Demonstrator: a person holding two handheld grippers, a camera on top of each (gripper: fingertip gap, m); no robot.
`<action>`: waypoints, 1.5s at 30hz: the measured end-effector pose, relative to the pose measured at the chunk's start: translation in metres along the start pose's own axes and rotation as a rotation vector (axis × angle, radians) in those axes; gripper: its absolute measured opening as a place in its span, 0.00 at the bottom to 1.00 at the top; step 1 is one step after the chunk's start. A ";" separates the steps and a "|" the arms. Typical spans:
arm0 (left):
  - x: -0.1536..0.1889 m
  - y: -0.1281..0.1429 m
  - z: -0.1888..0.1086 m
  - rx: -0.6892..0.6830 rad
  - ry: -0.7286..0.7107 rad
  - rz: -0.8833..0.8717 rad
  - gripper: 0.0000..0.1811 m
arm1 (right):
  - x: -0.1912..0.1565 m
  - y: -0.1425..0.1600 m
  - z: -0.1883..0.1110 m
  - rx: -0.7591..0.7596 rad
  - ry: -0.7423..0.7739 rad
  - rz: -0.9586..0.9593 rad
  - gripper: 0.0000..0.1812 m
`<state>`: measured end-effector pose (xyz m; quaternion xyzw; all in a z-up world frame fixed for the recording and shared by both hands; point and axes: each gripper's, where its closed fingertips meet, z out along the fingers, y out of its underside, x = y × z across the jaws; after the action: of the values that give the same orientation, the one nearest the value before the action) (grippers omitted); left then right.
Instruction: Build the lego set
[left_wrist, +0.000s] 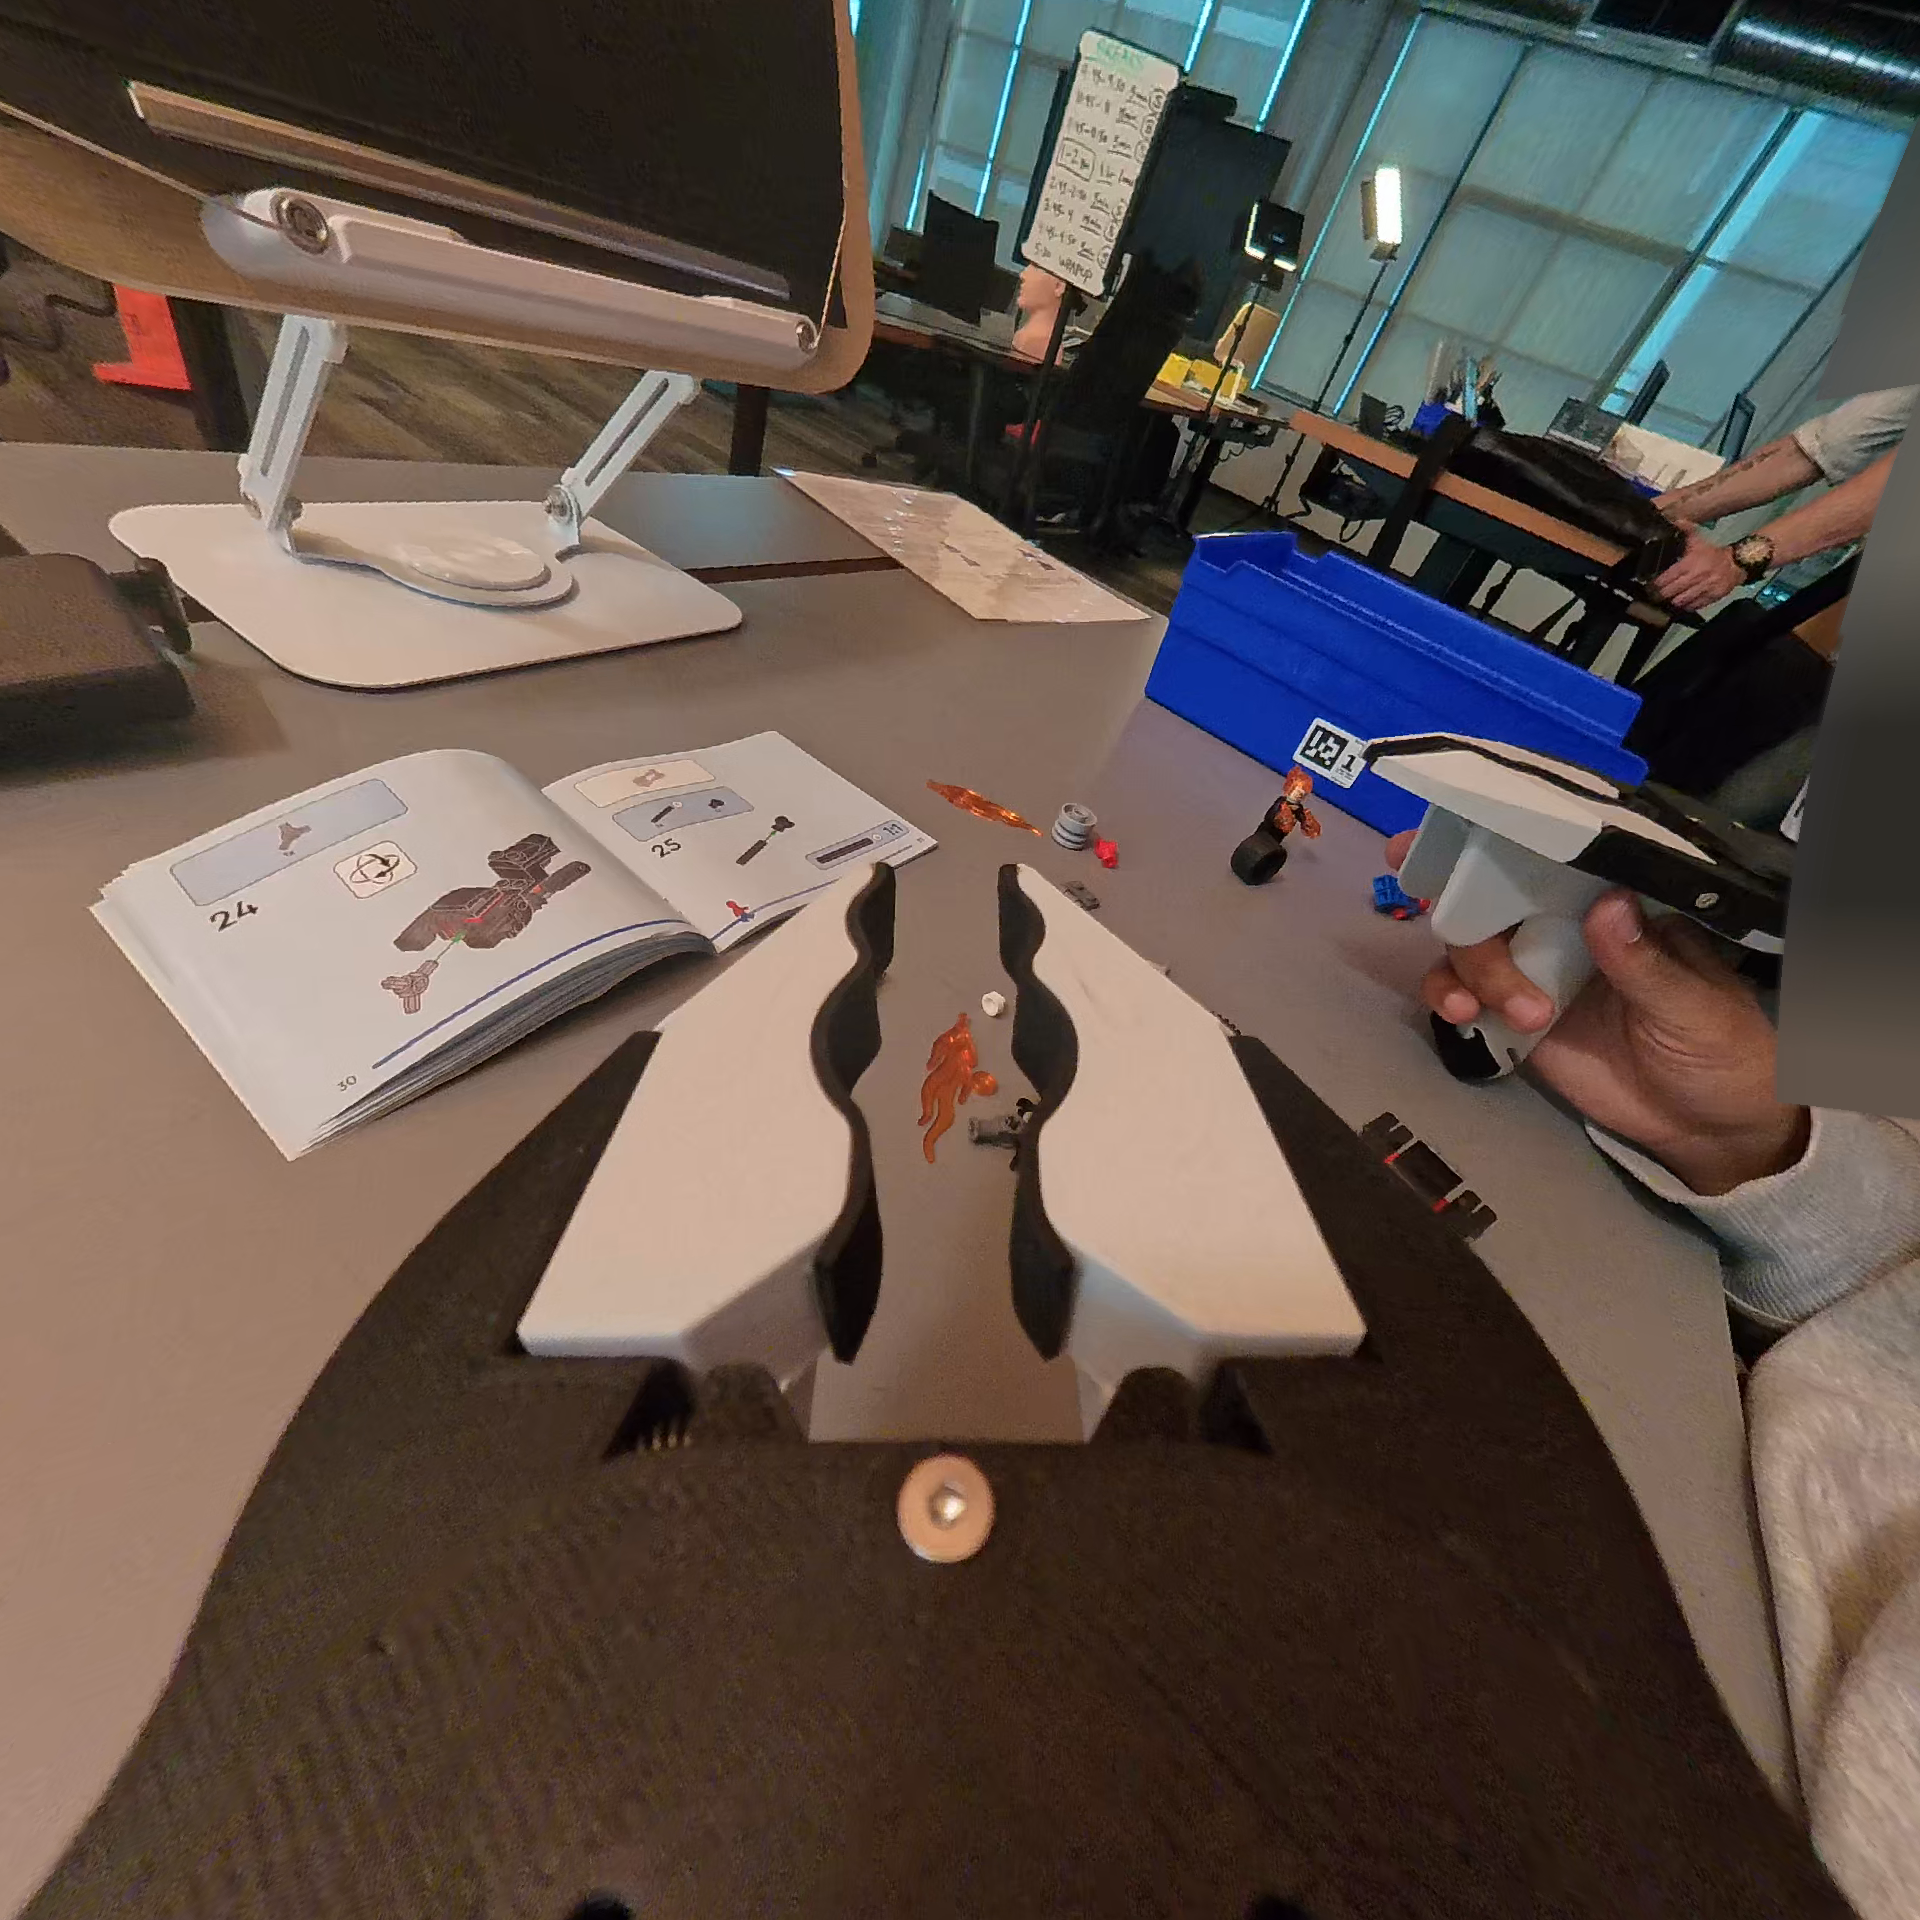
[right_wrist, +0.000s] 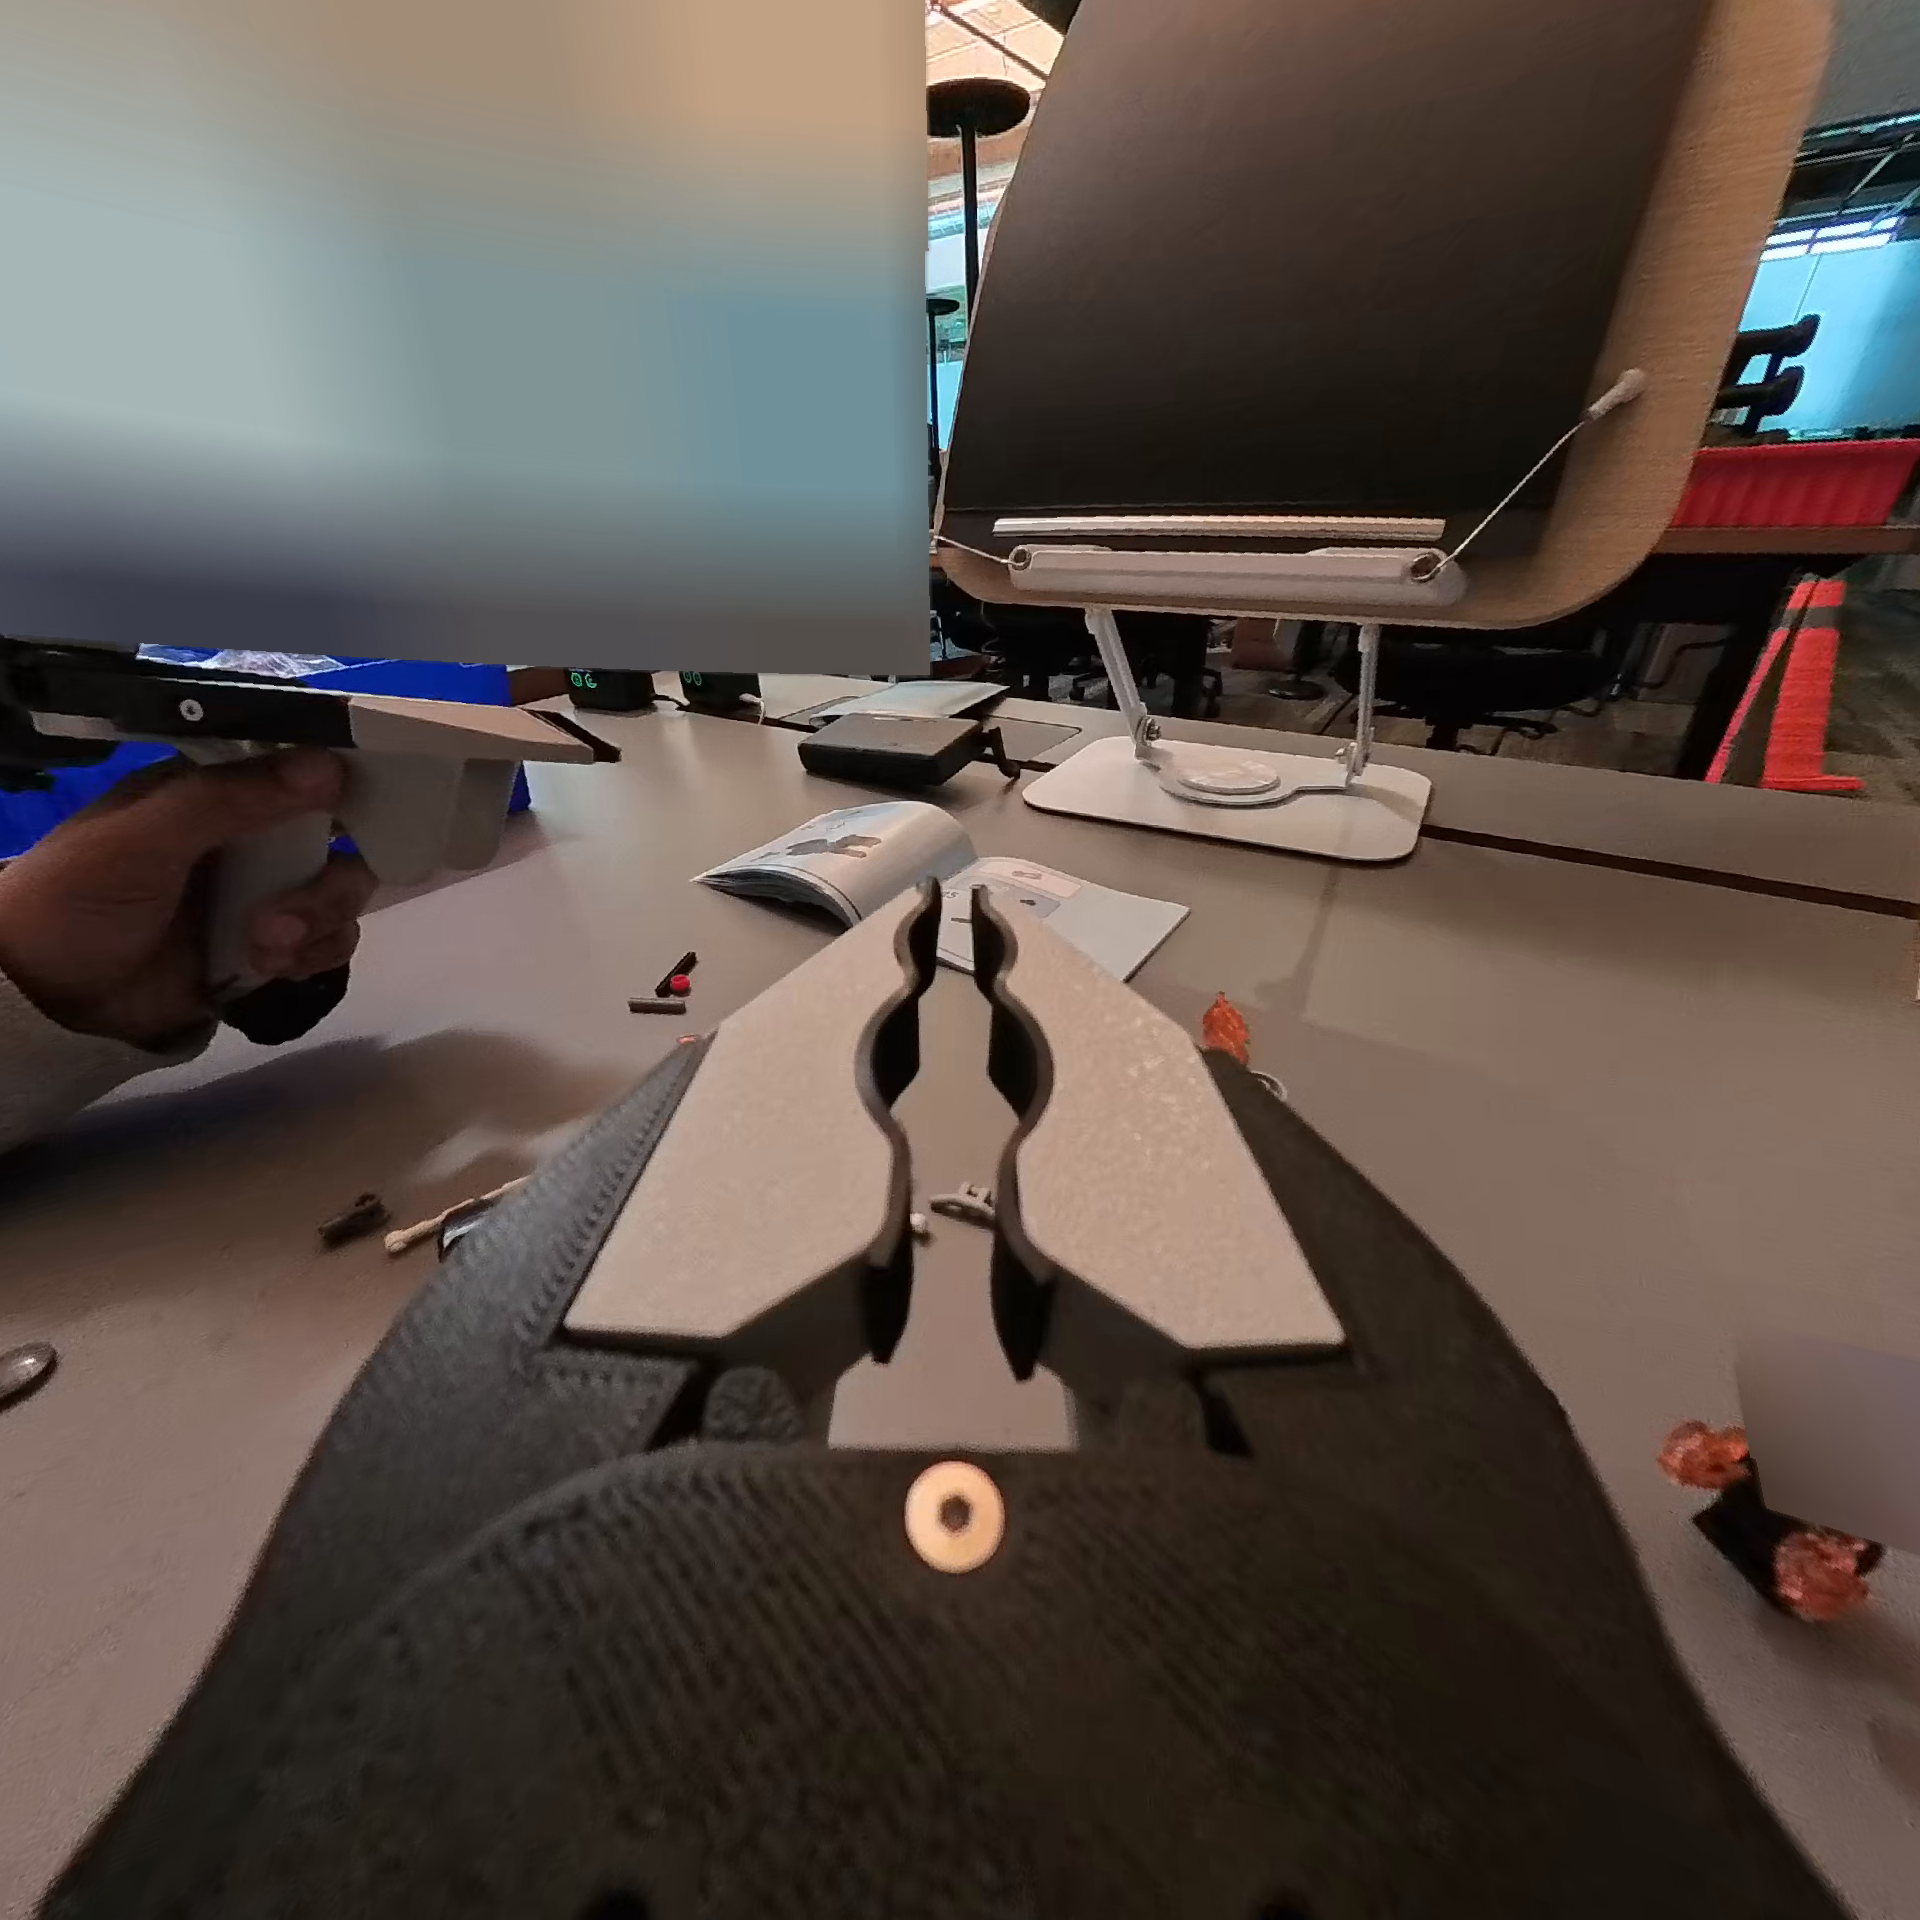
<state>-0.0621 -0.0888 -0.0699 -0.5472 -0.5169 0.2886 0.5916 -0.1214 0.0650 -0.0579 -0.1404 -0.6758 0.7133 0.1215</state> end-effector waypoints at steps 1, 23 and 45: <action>0.000 0.000 0.000 0.000 0.000 -0.001 0.11 | 0.000 0.000 0.000 0.000 0.000 0.001 0.02; -0.002 0.004 0.002 -0.022 -0.004 -0.009 0.13 | -0.003 -0.001 0.001 -0.004 -0.014 -0.009 0.04; 0.115 0.155 -0.103 -0.774 0.302 0.275 0.26 | -0.001 0.002 -0.001 -0.014 -0.008 0.016 0.07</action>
<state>0.1021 0.0155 -0.1686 -0.8284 -0.4168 0.0665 0.3682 -0.1202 0.0655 -0.0595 -0.1439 -0.6800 0.7101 0.1123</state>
